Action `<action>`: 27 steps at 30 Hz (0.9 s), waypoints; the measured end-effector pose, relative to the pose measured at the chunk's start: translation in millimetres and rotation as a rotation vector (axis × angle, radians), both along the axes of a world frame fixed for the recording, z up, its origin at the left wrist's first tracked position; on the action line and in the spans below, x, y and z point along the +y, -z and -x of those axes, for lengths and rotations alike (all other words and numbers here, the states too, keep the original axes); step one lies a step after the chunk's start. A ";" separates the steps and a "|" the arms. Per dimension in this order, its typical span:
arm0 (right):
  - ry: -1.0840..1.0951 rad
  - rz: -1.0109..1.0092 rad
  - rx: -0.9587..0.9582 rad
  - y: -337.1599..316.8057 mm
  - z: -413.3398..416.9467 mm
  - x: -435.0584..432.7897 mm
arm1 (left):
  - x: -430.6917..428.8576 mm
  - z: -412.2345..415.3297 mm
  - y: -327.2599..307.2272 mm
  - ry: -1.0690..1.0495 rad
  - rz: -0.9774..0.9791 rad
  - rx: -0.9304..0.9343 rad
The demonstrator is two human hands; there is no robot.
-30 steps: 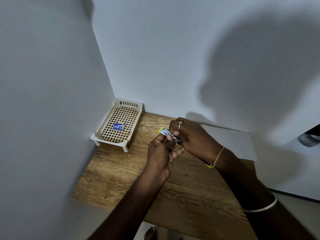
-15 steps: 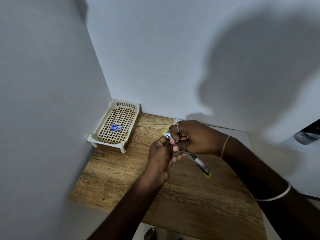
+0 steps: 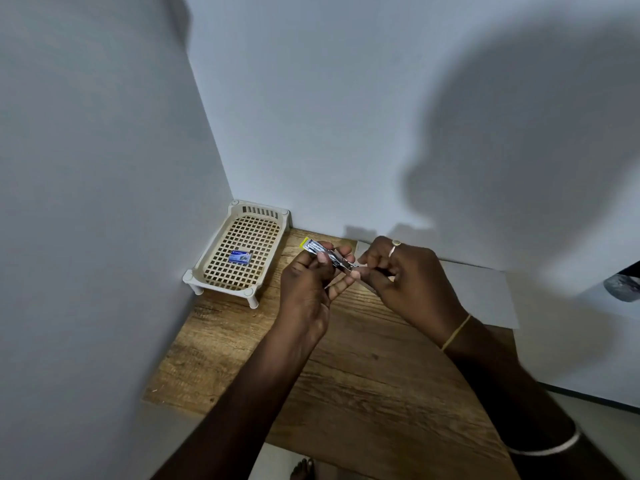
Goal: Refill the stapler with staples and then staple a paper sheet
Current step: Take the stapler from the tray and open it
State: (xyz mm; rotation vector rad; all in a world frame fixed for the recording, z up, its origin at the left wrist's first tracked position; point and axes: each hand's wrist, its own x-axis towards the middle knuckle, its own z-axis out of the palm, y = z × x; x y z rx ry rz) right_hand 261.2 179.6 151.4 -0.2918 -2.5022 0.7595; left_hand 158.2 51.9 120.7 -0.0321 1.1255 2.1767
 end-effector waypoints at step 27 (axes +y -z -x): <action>0.082 0.192 -0.102 6.2 -19.2 13.6 | 9.1 -2.5 9.2 -0.039 -0.088 0.026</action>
